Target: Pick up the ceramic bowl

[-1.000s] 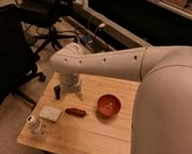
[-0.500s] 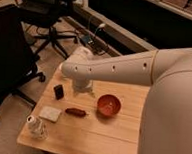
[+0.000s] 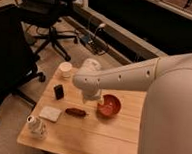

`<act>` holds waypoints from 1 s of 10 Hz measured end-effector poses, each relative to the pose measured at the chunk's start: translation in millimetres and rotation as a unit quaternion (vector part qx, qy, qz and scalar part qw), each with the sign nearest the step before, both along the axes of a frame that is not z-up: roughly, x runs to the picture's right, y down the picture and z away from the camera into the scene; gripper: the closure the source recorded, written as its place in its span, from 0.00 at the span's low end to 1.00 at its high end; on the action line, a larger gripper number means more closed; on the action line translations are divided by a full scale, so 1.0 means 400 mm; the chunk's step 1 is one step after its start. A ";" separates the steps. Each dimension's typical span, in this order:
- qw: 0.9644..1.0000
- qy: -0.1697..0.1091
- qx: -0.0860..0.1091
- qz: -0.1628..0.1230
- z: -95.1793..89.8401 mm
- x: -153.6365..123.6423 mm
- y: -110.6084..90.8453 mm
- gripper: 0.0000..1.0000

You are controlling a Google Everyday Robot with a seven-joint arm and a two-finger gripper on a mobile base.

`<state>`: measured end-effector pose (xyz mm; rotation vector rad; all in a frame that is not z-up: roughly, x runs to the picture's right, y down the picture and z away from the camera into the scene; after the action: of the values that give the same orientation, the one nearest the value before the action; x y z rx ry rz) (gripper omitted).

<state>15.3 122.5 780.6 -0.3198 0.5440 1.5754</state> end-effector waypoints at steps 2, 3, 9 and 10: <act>1.000 0.010 -0.007 0.011 0.040 0.039 0.016 0.35; 1.000 0.015 -0.011 0.014 0.060 0.060 0.020 0.35; 0.998 0.001 -0.018 0.055 0.155 0.060 0.023 0.52; 0.998 -0.009 -0.017 0.057 0.168 0.042 0.015 0.64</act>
<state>32.0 128.5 847.7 -0.3966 0.5475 1.6727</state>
